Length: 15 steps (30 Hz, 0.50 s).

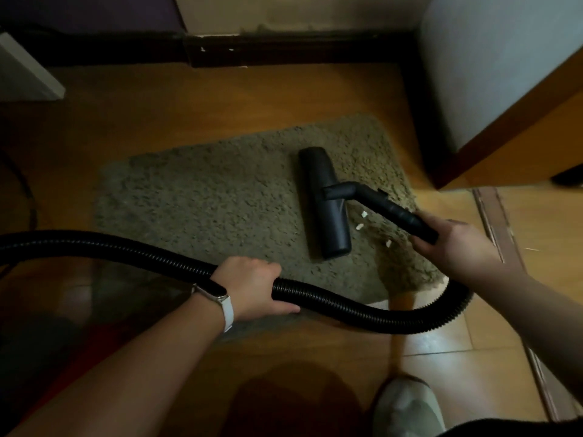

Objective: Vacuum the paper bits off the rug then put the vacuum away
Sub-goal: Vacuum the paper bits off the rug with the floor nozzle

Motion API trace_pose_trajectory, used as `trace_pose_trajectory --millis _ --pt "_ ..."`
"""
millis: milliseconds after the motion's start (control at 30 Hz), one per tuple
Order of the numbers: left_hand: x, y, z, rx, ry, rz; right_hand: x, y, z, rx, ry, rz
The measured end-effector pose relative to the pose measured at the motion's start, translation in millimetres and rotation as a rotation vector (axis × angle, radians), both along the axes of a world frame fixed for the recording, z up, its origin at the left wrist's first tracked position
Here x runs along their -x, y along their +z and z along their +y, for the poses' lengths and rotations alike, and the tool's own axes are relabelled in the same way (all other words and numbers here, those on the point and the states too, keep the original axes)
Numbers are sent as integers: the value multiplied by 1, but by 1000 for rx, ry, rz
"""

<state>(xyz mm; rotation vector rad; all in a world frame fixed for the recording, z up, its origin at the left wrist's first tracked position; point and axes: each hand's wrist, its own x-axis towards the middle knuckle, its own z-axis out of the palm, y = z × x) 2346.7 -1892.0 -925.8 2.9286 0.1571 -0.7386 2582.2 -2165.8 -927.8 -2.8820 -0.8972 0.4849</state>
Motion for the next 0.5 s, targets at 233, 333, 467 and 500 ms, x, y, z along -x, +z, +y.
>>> trace_pose_trajectory --millis 233,333,467,500 --pt "-12 -14 -15 14 -49 -66 22 0 -78 -17 -291 17" --pt "-13 -18 -21 35 -52 -34 29 -4 -99 -31 -363 16" --pt "-14 -18 -26 80 -41 2 39 -12 -101 -49 -374 40" --pt "-13 -18 -25 82 -38 8 39 -14 -97 -55 -356 29"
